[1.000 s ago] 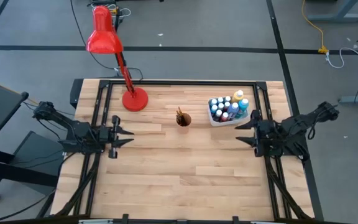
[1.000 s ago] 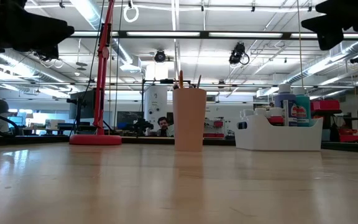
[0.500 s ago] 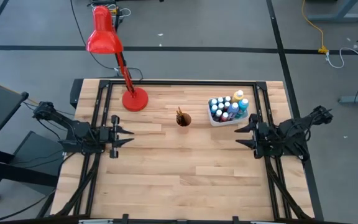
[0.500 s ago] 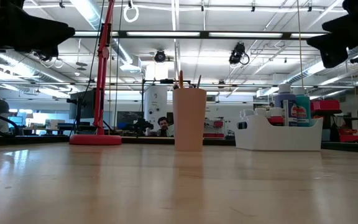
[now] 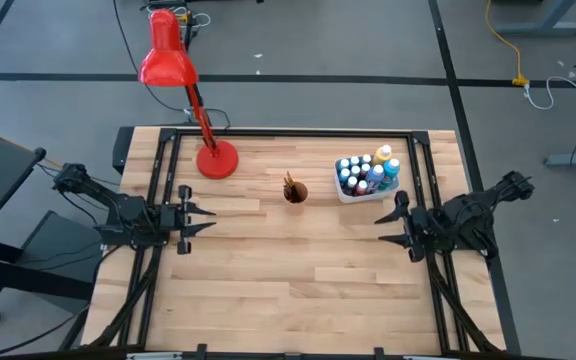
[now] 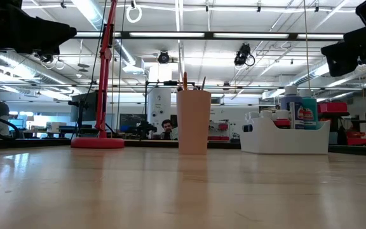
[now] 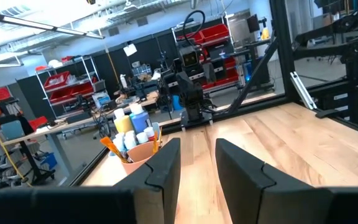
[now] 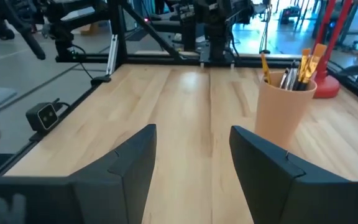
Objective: Pick & Place Paint Supplies
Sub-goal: Return to Home Position
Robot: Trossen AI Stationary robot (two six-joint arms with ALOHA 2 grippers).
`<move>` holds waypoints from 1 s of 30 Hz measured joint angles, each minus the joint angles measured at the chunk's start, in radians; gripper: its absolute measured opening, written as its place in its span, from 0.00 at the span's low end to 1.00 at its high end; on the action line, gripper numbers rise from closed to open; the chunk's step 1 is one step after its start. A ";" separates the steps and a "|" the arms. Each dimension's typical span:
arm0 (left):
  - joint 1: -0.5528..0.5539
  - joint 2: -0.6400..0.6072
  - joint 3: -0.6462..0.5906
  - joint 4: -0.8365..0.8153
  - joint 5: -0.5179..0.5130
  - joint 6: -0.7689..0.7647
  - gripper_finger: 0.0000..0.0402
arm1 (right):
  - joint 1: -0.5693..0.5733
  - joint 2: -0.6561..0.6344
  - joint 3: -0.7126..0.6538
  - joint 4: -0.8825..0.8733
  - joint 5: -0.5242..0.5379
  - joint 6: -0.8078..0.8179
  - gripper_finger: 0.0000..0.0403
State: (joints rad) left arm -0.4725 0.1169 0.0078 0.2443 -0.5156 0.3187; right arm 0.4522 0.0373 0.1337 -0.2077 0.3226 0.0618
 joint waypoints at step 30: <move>0.000 0.000 -0.001 0.000 0.000 0.000 0.27 | 0.000 -0.037 -0.058 0.069 0.005 -0.070 0.52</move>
State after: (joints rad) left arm -0.4721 0.1173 0.0071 0.2447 -0.5152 0.3183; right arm 0.4522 -0.0002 0.0757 -0.1390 0.3274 -0.0077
